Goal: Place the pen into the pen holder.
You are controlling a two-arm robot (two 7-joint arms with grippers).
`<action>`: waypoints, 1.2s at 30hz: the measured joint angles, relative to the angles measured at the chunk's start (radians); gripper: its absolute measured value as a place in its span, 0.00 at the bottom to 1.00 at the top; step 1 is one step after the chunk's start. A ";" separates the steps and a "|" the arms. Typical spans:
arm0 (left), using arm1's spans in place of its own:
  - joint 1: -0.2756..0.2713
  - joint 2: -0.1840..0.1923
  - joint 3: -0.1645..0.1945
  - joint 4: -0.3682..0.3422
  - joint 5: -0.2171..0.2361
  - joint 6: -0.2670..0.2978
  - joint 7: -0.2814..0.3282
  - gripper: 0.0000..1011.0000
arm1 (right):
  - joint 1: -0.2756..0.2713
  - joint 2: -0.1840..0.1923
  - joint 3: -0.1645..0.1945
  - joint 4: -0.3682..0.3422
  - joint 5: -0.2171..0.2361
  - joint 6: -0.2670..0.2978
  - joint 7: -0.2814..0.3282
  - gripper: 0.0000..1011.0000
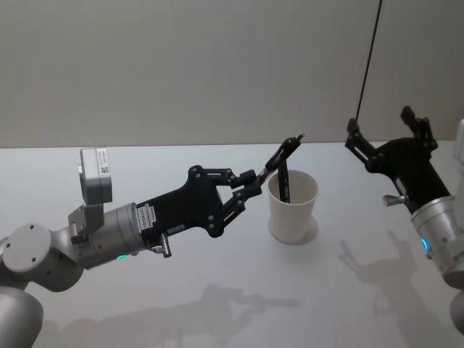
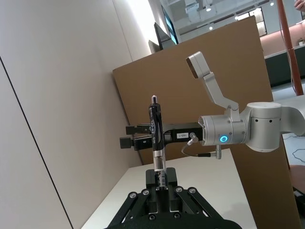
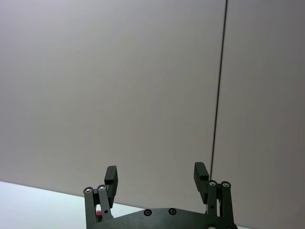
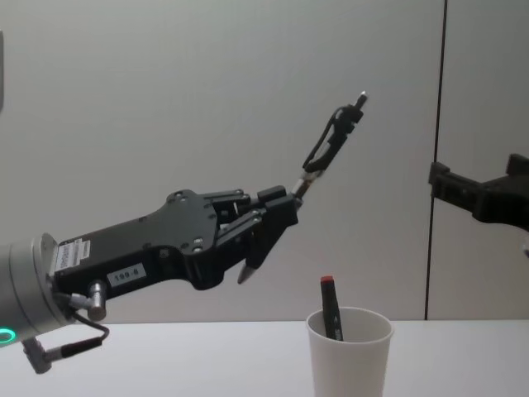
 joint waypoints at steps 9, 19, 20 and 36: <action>-0.001 0.000 0.000 0.001 0.001 0.001 -0.003 0.14 | -0.010 0.025 0.006 -0.013 0.051 -0.014 0.138 0.99; -0.002 0.000 0.000 0.001 0.001 0.001 -0.005 0.14 | -0.016 0.056 0.014 -0.020 0.112 -0.029 0.296 0.99; -0.002 0.000 0.000 0.001 0.001 0.001 -0.005 0.14 | -0.017 0.059 0.014 -0.020 0.118 -0.031 0.313 0.99; -0.002 0.000 0.000 0.001 0.001 0.001 -0.006 0.14 | -0.023 0.127 0.036 -0.014 0.238 -0.067 0.600 0.99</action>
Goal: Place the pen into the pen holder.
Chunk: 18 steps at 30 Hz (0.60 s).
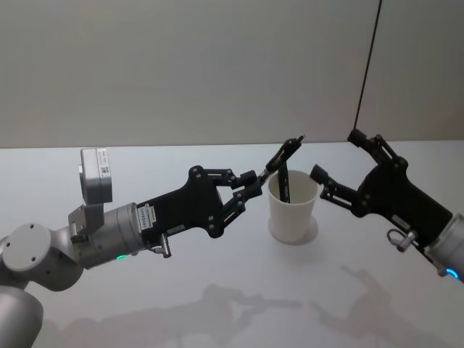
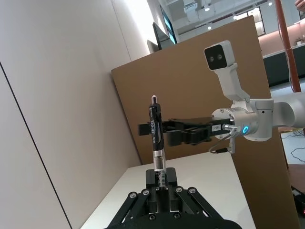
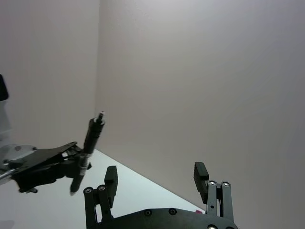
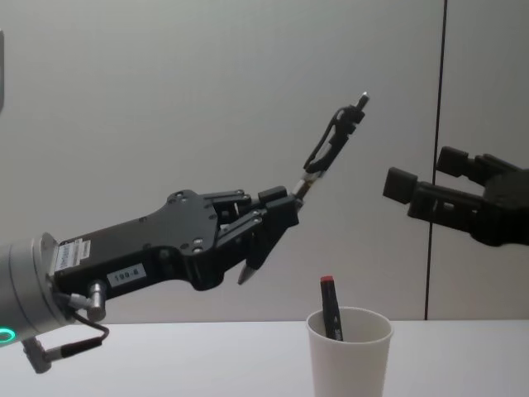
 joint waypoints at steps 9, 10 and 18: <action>0.000 0.000 0.000 0.000 0.000 0.000 0.000 0.14 | -0.002 0.027 0.006 0.006 0.065 -0.011 0.113 0.99; 0.000 0.000 0.000 0.000 0.000 0.000 0.000 0.14 | -0.002 0.029 0.006 0.007 0.072 -0.011 0.119 0.99; 0.000 0.000 0.000 0.000 0.000 0.000 0.000 0.14 | 0.004 0.035 0.004 0.013 0.140 0.005 0.177 0.99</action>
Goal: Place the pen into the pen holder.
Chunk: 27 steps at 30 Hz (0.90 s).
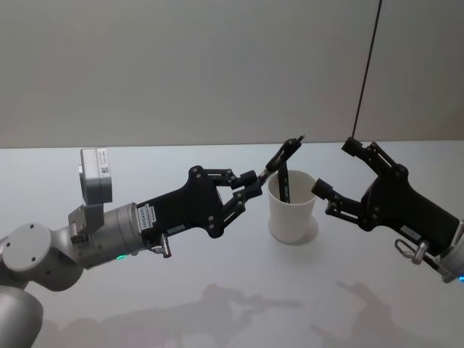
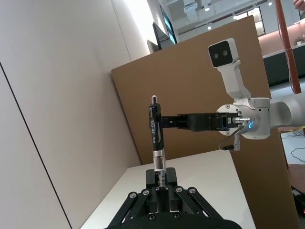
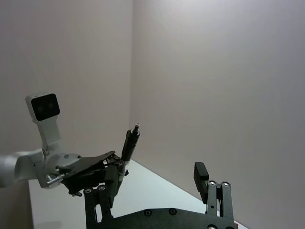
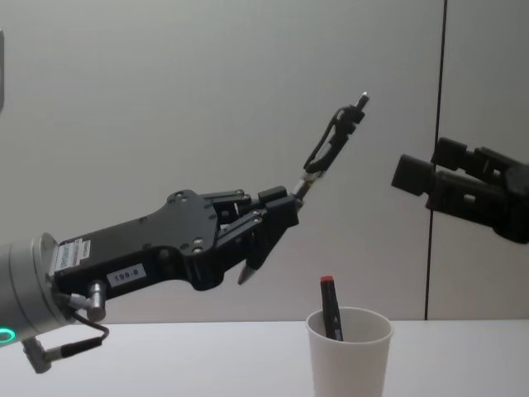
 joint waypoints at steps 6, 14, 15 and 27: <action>0.000 0.000 0.000 0.000 0.000 0.000 0.000 0.14 | 0.010 -0.003 -0.007 0.004 0.041 0.019 0.026 0.99; 0.000 0.000 0.000 0.000 0.000 0.000 0.000 0.14 | 0.026 -0.012 -0.021 0.012 0.070 0.039 0.044 0.99; 0.000 0.000 0.000 0.000 0.000 0.000 0.000 0.14 | 0.028 -0.014 -0.022 0.013 0.071 0.040 0.046 0.99; 0.000 0.000 0.000 0.000 0.000 0.000 0.000 0.14 | 0.064 -0.040 -0.053 0.039 0.062 0.063 0.056 0.99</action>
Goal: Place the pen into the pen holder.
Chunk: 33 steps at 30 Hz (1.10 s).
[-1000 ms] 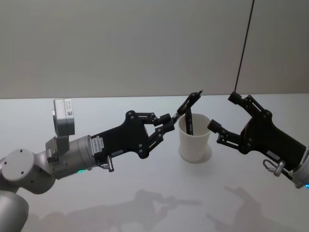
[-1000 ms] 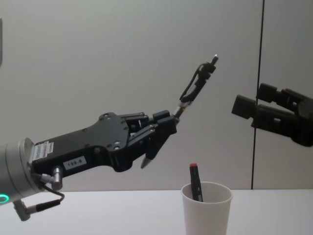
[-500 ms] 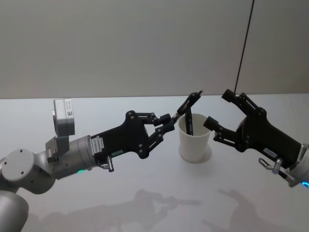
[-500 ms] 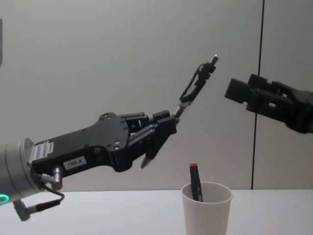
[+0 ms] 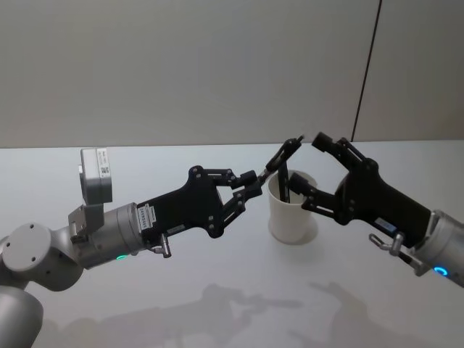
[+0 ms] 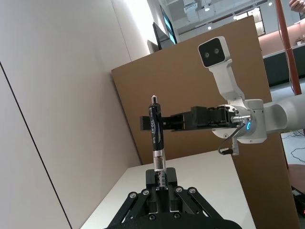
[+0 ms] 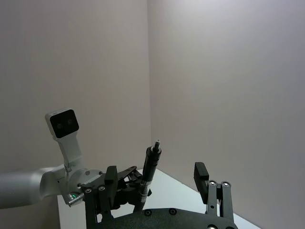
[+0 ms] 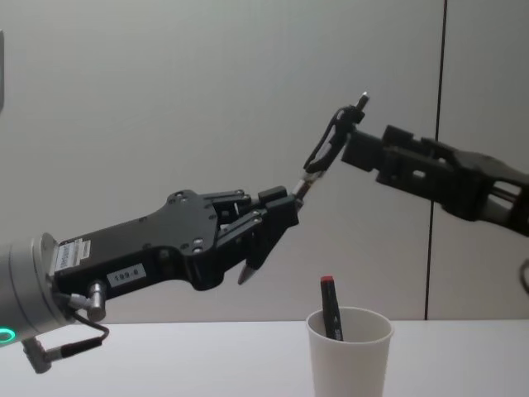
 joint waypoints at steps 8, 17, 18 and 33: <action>0.000 0.000 0.000 0.000 0.000 0.000 0.000 0.14 | 0.030 -0.021 -0.021 0.029 -0.019 0.007 -0.005 0.99; 0.000 0.000 0.000 0.000 0.000 0.000 0.000 0.14 | 0.055 -0.038 -0.038 0.054 -0.035 0.008 -0.011 0.80; 0.000 0.000 0.000 0.000 0.000 0.000 0.000 0.14 | 0.059 -0.041 -0.041 0.058 -0.037 0.007 -0.012 0.77; 0.000 0.000 0.000 0.000 0.000 0.000 0.000 0.14 | 0.088 -0.062 -0.068 0.085 -0.054 -0.001 -0.013 0.30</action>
